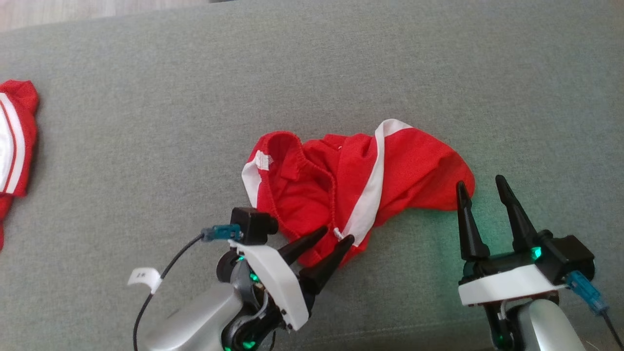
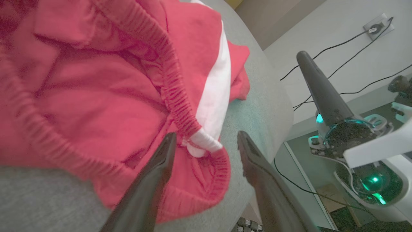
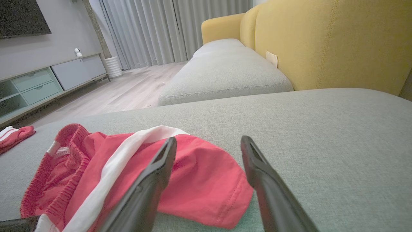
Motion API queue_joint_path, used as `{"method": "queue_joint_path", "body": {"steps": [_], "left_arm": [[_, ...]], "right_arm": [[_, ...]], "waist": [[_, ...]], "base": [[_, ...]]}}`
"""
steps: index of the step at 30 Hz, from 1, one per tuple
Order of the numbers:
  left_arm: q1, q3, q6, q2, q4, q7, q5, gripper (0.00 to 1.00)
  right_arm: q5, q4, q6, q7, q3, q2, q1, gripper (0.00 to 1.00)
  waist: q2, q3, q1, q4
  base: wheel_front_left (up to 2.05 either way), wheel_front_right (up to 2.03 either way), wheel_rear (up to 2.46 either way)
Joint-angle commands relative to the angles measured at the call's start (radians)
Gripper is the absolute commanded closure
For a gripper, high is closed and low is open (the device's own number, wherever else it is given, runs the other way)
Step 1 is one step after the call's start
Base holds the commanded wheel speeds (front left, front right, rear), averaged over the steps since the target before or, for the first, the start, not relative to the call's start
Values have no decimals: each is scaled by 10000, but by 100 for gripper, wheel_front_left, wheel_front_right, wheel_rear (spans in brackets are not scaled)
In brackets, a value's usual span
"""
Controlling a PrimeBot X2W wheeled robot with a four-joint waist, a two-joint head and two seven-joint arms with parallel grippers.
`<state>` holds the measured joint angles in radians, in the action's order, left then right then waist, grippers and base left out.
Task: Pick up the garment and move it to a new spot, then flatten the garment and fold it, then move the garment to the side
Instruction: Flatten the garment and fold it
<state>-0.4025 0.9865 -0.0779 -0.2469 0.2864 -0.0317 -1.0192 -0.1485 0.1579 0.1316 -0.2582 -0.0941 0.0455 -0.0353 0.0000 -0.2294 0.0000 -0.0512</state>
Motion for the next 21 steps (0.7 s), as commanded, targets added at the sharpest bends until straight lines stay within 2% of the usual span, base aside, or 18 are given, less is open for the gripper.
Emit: {"method": "queue_joint_path", "body": {"steps": [1, 7, 8, 9, 10, 11, 12, 13, 17, 21], "left_arm": [[-410, -364, 26, -22, -240, -12, -61, 0], [-606, -253, 632, 80, 29, 479, 16, 0], [-608, -214, 697, 75, 55, 569, 24, 2], [-597, -190, 745, 71, 52, 646, 8, 18], [-583, -161, 778, 55, 30, 721, -5, 44], [-568, -140, 804, 34, -15, 776, -15, 54], [-550, -158, 823, 18, -82, 759, -27, 79], [-527, -143, 832, -20, -140, 790, -31, 100], [-359, -72, 859, -275, -518, 941, -73, 100], [-351, -330, 873, -497, -931, 449, 58, 100]], "right_arm": [[-26, -339, -9, -36, -260, 47, -172, 0], [-60, -382, -9, -36, -254, 47, -212, 0], [-68, -382, -9, -36, -251, 47, -214, 0], [-77, -381, -9, -36, -244, 47, -215, 0], [-84, -381, -9, -36, -236, 47, -214, 0], [-91, -381, -9, -36, -227, 47, -211, 0], [-99, -384, -9, -36, -217, 47, -206, 0], [-112, -386, -9, -36, -211, 47, -200, 0], [-161, -395, -9, -36, -189, 47, -151, 0], [-181, -374, -9, -36, -220, 47, -106, 0]], "waist": [[0, -25, 0, -25], [0, -127, 0, -104], [0, -130, 0, -112], [0, -132, 0, -116], [0, -129, 0, -117], [0, -127, 0, -114], [0, -121, 0, -107], [0, -111, 0, -102], [0, -45, 0, -12], [0, 82, 0, 64]], "base": [[0, 0, 0], [0, 0, 0], [0, 0, 0], [0, 0, 0], [0, 0, 0], [0, 0, 0], [0, 0, 0], [0, 0, 0], [0, 0, 0], [0, 0, 0]]}}
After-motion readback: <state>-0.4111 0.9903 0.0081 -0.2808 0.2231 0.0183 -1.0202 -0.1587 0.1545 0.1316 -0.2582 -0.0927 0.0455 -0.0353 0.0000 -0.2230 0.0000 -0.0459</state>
